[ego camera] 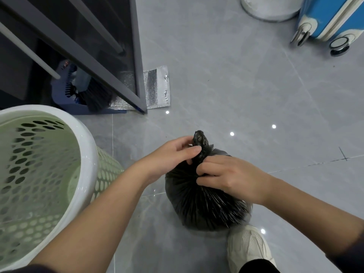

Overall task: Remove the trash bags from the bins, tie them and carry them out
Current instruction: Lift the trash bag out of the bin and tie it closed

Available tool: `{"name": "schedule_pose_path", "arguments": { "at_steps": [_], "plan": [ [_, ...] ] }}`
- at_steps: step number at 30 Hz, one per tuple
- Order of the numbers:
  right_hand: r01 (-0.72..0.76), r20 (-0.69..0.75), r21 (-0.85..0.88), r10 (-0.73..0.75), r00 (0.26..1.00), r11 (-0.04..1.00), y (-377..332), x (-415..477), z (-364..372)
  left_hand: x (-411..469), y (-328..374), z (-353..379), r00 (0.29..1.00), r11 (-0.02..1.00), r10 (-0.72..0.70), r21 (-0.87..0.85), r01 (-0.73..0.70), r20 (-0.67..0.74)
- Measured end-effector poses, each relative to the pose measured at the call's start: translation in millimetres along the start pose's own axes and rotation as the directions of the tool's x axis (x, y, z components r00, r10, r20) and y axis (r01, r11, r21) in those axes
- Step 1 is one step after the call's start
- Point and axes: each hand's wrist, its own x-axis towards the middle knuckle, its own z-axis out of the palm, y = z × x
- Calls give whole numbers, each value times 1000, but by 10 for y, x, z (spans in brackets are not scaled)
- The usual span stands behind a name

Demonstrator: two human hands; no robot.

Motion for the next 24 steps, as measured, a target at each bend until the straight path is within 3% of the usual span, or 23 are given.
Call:
{"name": "schedule_pose_path", "arguments": {
  "at_steps": [3,6,9,12,16,18,24],
  "plan": [
    [-23,-17,16,23,1000,1000,12,-15,55,55,-72,57,995,999,-10,-46,6,-100],
    [-164,-90,145,178,980,976,33,-47,116,46,-133,68,984,994,3,-111,-23,-176],
    [-309,-135,395,387,912,865,49,-61,168,41,-204,70,975,1000,28,-5,-30,-221],
    [-372,-128,528,505,854,763,47,-46,200,22,-223,104,971,999,23,39,-14,-239],
    [-377,-131,596,549,825,709,49,-50,193,21,-277,99,980,983,108,163,-80,-169],
    [-373,-135,622,563,815,688,48,-59,198,32,-295,95,969,977,126,196,-84,-211],
    [-366,-187,629,590,785,686,13,-75,276,78,-298,103,962,1000,0,11,3,-271]
  ]
}}
